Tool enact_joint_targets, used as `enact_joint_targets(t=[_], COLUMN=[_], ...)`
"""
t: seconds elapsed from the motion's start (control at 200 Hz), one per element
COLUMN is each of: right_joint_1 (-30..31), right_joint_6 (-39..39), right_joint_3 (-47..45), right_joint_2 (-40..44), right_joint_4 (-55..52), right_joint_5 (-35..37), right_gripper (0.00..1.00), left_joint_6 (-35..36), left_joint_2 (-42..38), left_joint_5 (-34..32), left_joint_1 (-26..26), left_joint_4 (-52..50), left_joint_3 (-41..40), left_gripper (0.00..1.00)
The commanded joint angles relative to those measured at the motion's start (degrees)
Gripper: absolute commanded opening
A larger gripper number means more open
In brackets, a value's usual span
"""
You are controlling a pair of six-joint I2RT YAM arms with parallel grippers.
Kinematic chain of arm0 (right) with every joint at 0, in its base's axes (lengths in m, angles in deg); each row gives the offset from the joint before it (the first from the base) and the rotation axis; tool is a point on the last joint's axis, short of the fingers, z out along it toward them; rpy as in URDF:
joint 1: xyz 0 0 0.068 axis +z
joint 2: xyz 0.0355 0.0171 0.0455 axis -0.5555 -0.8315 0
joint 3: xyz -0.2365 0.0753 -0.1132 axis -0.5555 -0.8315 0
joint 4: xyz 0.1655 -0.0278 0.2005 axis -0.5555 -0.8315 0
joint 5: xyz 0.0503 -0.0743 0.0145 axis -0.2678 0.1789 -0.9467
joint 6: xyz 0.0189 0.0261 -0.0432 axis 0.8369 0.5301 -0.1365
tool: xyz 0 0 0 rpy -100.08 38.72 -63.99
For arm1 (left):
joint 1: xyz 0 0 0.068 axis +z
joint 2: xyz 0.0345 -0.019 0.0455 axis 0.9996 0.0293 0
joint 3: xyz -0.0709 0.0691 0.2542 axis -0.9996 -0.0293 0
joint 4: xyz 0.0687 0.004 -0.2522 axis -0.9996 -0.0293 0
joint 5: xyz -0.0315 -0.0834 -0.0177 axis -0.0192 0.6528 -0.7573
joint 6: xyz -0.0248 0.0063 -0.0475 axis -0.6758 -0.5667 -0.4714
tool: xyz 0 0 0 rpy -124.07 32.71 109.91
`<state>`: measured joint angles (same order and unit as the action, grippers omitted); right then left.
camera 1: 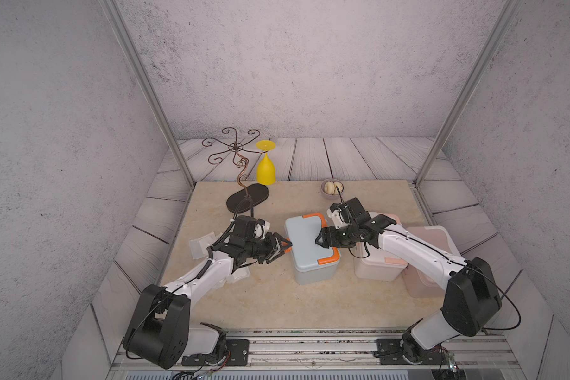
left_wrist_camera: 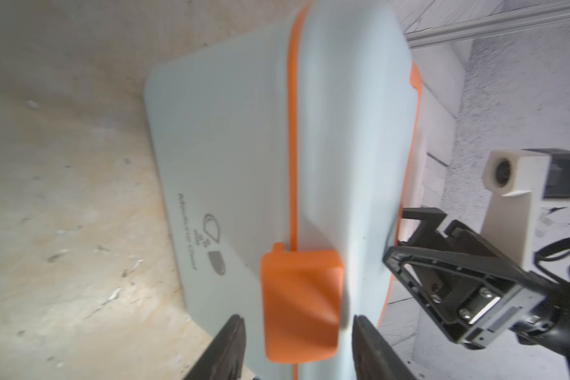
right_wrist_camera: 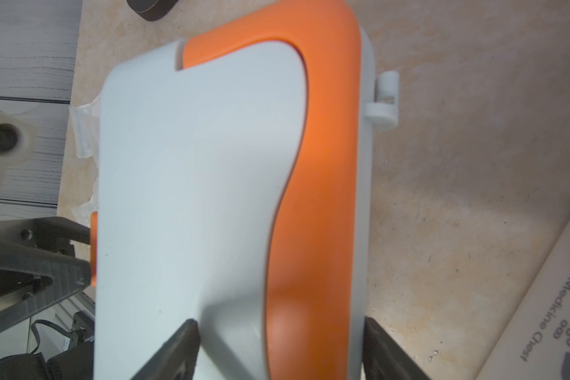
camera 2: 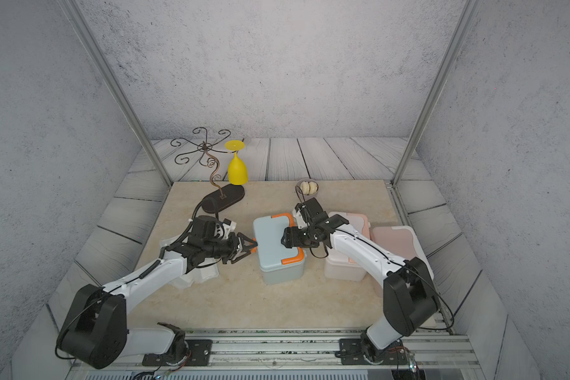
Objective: Open first aid kits and take out gauze
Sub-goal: Open the fastener of the first aid kit.
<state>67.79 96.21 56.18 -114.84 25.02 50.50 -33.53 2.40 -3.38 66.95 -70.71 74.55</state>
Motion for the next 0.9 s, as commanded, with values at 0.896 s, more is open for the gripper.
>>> enact_joint_targets(t=[0.896], right_joint_1=[0.94], right_joint_6=[-2.67], right_joint_3=[-4.10], right_joint_2=[-3.32], right_joint_4=[-9.92], right_joint_5=[0.48], right_gripper=[0.76], left_joint_6=[4.09], left_joint_2=[-3.36], left_joint_5=[3.36], left_joint_1=[3.41], left_joint_4=[-8.08], left_joint_3=[6.97], left_gripper=[0.69])
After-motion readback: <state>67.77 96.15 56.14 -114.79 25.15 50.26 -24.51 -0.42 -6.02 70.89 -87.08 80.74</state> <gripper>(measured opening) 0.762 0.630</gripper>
